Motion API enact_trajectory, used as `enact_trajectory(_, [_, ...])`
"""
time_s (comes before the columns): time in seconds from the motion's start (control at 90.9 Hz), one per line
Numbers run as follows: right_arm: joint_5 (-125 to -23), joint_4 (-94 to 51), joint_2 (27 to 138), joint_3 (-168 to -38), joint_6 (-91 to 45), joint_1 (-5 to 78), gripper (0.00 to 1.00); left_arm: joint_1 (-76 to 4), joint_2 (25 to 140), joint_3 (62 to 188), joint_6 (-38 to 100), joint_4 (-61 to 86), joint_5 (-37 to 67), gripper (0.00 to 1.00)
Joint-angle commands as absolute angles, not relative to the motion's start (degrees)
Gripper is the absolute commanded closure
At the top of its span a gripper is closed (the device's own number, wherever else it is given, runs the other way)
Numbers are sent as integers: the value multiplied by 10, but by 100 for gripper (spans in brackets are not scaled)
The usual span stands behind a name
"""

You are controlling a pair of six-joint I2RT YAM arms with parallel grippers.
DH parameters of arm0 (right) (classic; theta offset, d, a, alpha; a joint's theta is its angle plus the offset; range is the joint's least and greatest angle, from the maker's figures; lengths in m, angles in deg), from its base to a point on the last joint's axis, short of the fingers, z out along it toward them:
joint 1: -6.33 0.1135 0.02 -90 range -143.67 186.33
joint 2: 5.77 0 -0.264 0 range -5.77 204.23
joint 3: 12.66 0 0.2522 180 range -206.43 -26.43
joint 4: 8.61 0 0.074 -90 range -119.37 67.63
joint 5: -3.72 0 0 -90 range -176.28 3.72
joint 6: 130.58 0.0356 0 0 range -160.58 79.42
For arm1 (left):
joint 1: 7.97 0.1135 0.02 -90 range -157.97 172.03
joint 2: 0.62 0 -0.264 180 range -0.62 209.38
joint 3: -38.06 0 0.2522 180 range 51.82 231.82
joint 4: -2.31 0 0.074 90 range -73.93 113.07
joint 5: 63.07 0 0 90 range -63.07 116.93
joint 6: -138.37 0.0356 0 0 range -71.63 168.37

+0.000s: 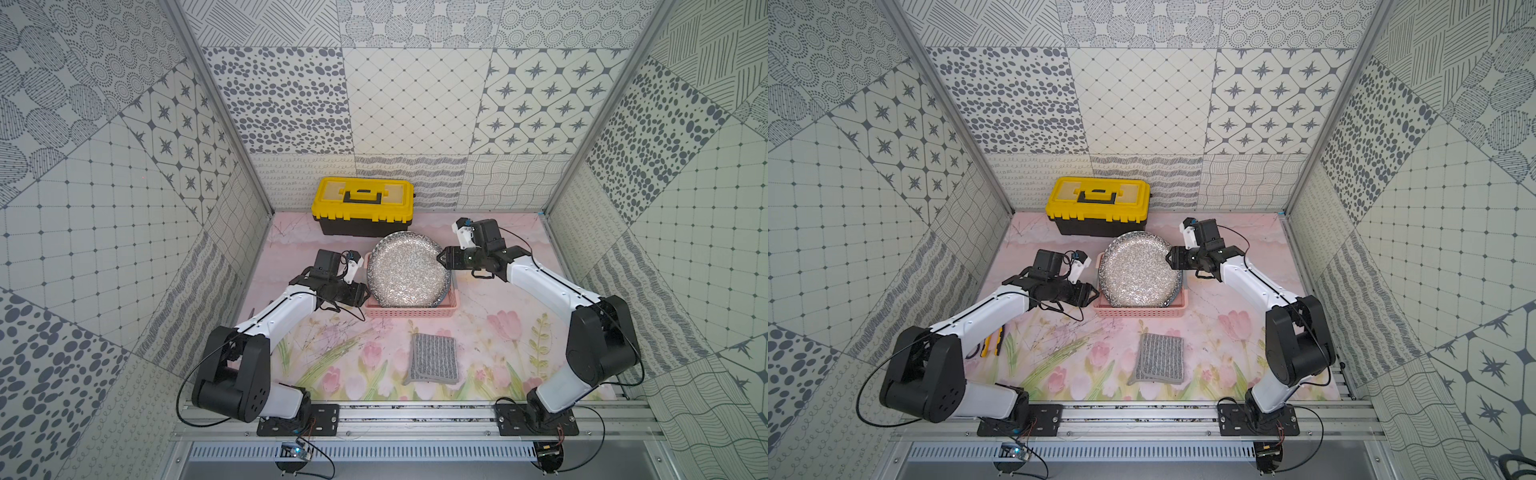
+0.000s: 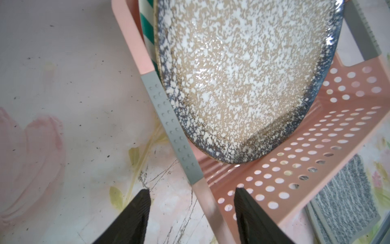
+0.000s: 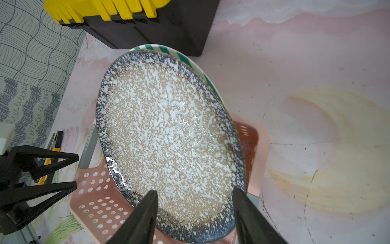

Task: Wipe the wet plate dry
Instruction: Adjust the bin at the center of the board.

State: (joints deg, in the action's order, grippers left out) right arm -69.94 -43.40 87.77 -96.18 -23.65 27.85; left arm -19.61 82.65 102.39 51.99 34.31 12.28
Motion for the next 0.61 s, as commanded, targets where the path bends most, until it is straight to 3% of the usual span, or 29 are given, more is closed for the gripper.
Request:
enact_trajectory(0.0, [-707, -427, 884, -976, -240, 285, 39, -201, 854, 1030, 522, 325, 129, 32])
enact_trajectory(0.165, [-720, -428, 886, -977, -243, 291, 39, -218, 872, 1031, 520, 317, 137, 35])
enact_trajectory(0.385, [-709, -433, 899, -989, -269, 291, 37, -226, 894, 1031, 514, 317, 168, 58])
enact_trajectory(0.594, [-707, -440, 922, -994, -275, 274, 37, -226, 892, 1028, 511, 311, 187, 58])
